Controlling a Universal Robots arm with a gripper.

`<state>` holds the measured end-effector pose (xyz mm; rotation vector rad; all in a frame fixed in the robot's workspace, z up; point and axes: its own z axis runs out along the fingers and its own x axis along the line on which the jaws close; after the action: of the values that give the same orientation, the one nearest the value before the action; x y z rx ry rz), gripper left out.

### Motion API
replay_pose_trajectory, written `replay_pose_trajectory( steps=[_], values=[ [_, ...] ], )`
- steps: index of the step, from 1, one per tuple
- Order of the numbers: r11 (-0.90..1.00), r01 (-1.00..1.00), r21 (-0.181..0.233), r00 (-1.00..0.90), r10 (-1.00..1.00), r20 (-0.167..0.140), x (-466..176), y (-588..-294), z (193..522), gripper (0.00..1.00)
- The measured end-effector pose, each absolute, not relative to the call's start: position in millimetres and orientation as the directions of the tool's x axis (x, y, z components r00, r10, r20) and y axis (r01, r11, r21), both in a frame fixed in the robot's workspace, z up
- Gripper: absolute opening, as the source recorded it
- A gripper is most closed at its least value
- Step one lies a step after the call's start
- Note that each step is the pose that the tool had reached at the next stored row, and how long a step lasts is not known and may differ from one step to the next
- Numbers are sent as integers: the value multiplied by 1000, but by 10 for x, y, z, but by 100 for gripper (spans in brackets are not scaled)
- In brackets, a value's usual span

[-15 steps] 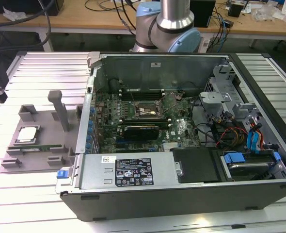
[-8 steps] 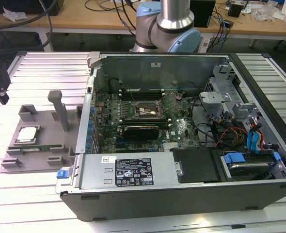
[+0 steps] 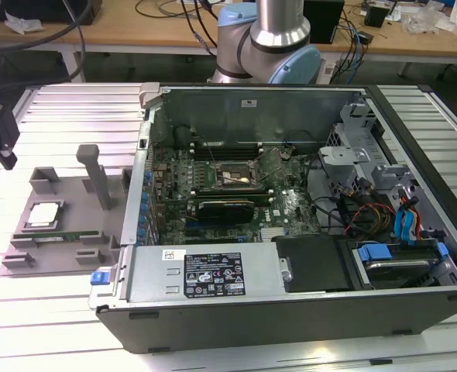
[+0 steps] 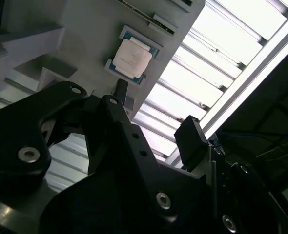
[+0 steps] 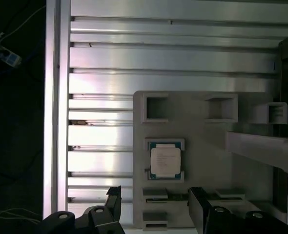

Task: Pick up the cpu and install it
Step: 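Pick up the cpu and move it towards the insertion slot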

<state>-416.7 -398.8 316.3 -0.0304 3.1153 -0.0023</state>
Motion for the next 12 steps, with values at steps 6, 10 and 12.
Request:
replay_pose_trajectory(
  steps=[6, 10, 12],
  values=[
    [1000, -19, -2, -999, -20, -26, -4160, -3988, 3114, 66],
    [1000, -20, -2, -999, -20, -26, -4157, -3988, 3097, 66],
    [1000, -20, -2, -999, -20, -26, -4156, -3988, 3086, 66]
  ],
)
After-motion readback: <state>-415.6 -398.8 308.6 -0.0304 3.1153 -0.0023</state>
